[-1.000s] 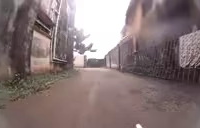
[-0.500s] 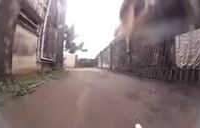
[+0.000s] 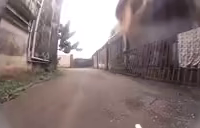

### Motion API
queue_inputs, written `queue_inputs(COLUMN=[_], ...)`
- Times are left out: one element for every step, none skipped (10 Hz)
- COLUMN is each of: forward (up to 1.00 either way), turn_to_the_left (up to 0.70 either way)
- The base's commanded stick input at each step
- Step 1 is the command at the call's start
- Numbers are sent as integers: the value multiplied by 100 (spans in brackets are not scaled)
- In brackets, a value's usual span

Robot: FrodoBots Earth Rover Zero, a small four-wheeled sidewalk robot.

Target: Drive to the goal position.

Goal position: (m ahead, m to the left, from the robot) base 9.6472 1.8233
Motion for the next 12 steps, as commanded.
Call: queue_inputs(forward=[70,70,70,70,70,70,70,70,70,70,70,70], turn_to_the_left=[0,0,0,0,0,0,0,0,0,0,0,0])
